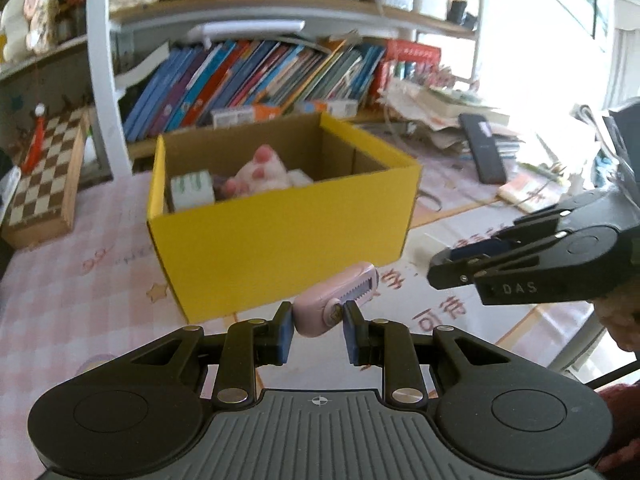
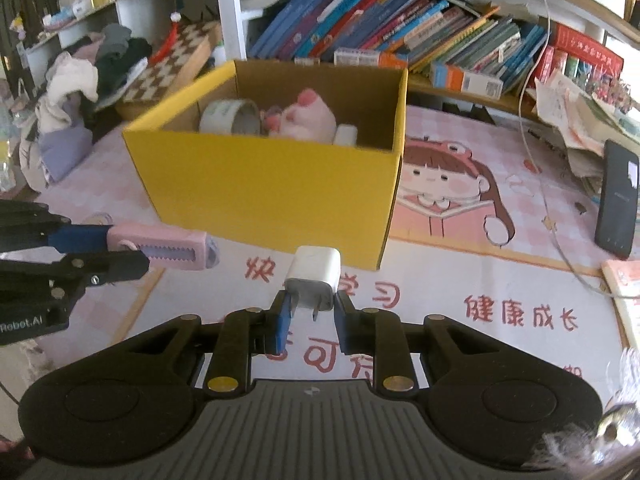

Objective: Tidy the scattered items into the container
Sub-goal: 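Lift the trimmer and charger plug over the yellow box with both tools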

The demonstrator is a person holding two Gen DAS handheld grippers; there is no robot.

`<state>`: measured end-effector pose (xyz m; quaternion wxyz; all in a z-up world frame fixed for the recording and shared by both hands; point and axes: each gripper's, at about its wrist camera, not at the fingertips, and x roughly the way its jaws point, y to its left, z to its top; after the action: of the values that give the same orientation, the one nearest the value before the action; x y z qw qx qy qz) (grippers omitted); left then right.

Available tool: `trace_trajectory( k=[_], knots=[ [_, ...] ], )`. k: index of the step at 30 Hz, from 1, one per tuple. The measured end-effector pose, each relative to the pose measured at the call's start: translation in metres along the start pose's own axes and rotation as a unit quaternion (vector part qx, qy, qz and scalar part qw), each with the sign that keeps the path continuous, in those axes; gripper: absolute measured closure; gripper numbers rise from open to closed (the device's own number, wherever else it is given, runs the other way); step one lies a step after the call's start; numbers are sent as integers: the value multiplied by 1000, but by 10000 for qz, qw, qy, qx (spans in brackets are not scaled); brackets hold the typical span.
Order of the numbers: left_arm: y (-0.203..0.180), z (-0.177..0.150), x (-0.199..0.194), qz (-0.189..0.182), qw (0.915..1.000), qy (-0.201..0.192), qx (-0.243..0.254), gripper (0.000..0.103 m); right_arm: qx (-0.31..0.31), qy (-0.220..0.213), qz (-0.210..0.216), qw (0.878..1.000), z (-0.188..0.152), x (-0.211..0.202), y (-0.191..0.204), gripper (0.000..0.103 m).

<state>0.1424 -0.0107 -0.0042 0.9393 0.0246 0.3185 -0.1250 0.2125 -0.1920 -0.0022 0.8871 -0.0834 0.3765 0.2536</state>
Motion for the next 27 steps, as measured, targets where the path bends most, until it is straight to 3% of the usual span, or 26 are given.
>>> trace_trajectory(
  k=[9, 17, 22, 27],
  knots=[
    [7, 31, -29, -158, 9978, -627, -172, 79, -262, -613, 72, 9977, 29, -40, 9, 81],
    [25, 65, -37, 37, 9940, -1082, -134, 79, -994, -1180, 68, 9880, 72, -56, 10, 81],
    [40, 78, -16, 249, 9957, -875, 153, 79, -1611, -1269, -2, 9787, 100, -44, 8, 81],
    [56, 87, 10, 119, 9983, -377, 421, 79, -2374, -1064, -19, 9656, 123, -20, 1, 81]
  ],
)
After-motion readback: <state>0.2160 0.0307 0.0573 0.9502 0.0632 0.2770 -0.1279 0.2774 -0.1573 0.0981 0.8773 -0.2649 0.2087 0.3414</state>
